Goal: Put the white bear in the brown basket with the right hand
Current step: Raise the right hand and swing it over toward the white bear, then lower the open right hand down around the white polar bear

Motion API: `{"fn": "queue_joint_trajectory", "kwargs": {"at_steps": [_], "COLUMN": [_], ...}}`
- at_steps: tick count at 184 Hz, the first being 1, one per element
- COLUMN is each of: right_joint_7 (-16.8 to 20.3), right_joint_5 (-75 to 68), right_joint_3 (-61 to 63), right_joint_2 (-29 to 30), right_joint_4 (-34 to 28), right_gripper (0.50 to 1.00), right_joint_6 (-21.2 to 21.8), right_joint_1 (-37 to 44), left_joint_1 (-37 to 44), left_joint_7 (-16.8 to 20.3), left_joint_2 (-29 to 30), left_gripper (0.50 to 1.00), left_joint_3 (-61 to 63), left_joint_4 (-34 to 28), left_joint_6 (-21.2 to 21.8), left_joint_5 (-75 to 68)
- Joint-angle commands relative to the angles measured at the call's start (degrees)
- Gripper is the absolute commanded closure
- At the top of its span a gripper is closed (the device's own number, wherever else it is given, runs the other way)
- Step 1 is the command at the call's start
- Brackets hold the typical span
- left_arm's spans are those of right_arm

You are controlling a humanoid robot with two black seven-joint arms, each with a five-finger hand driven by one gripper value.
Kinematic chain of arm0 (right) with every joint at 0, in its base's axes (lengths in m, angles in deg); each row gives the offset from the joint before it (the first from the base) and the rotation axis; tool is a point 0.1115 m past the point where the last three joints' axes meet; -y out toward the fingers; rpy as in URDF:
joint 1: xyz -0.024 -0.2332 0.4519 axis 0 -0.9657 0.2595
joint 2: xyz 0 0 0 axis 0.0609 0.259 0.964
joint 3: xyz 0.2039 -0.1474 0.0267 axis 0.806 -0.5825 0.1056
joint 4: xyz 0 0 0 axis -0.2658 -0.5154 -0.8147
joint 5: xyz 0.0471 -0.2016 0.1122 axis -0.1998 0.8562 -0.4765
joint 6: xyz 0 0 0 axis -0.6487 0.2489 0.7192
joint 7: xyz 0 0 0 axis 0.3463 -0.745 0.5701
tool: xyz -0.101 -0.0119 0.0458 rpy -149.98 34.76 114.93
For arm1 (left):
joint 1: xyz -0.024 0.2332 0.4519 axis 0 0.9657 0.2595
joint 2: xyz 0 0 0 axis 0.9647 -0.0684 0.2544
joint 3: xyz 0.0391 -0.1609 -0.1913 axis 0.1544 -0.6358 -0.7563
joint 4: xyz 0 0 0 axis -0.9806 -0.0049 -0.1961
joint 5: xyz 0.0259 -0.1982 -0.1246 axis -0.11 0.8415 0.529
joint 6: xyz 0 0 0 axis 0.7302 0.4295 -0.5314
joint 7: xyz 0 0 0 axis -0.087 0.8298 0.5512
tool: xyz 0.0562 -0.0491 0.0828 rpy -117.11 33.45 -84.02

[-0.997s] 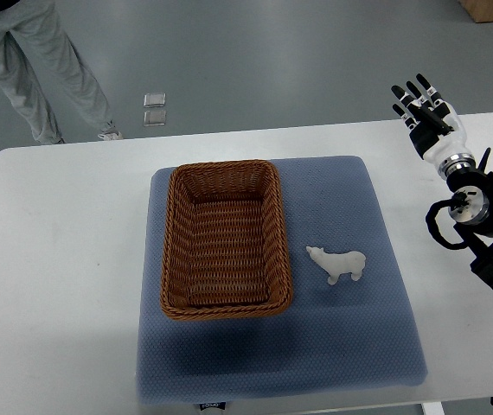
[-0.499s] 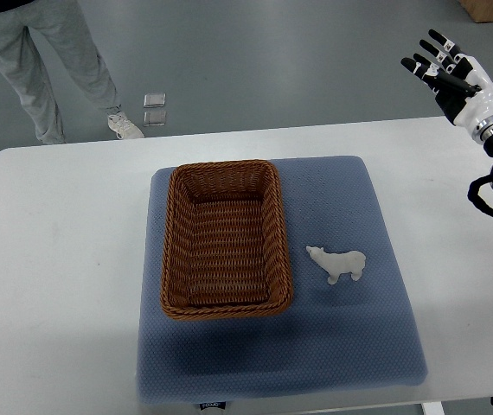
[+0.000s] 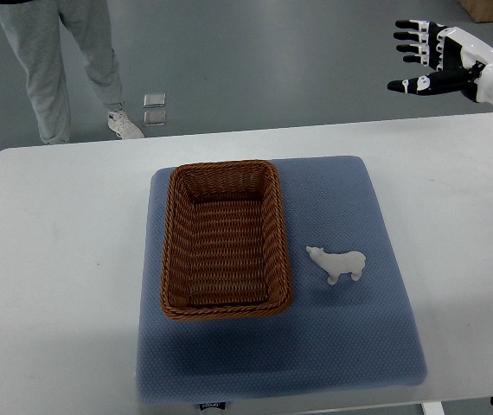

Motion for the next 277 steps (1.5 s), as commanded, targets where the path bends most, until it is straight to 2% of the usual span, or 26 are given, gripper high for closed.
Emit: {"fn": "queue_joint_trajectory", "kwargs": {"at_steps": [1,10,43,75,95,152,248,277], "right_joint_7": [0.03,0.12,0.30,1.79,3.63,8.29,8.47,8.38], "right_joint_5": [7.63,12.72,27.84,35.75,39.27,40.41,40.59,40.59], "right_joint_3": [-3.51,-5.44,-11.50,-13.35,-13.79,-16.51,-16.43,-16.43], "right_joint_2": [-2.35,-3.23,-4.72,-4.46,-3.40,0.38,4.86,5.65], "right_joint_4": [-3.21,-5.58,-12.70,-15.25,-16.04,-17.45,-17.54,-17.45], "right_gripper": [0.576,0.576,0.579,0.579,0.579,0.587,0.599,0.623], "right_joint_6": [3.50,6.22,9.91,15.27,16.77,16.68,14.83,13.34], "right_joint_1": [2.83,4.85,8.99,9.78,9.69,8.29,4.86,3.45], "left_joint_1": [0.00,0.00,0.00,0.00,0.00,0.00,0.00,0.00], "left_joint_7": [0.01,0.01,0.01,0.01,0.01,0.01,0.01,0.01], "left_joint_2": [0.00,0.00,0.00,0.00,0.00,0.00,0.00,0.00], "left_gripper": [0.500,0.500,0.500,0.500,0.500,0.500,0.500,0.500], "left_joint_3": [0.00,0.00,0.00,0.00,0.00,0.00,0.00,0.00], "left_joint_4": [-0.07,0.02,0.02,0.02,0.02,0.02,0.02,0.02], "left_joint_6": [0.00,0.00,0.00,0.00,0.00,0.00,0.00,0.00], "left_joint_5": [0.00,0.00,0.00,0.00,0.00,0.00,0.00,0.00]}}
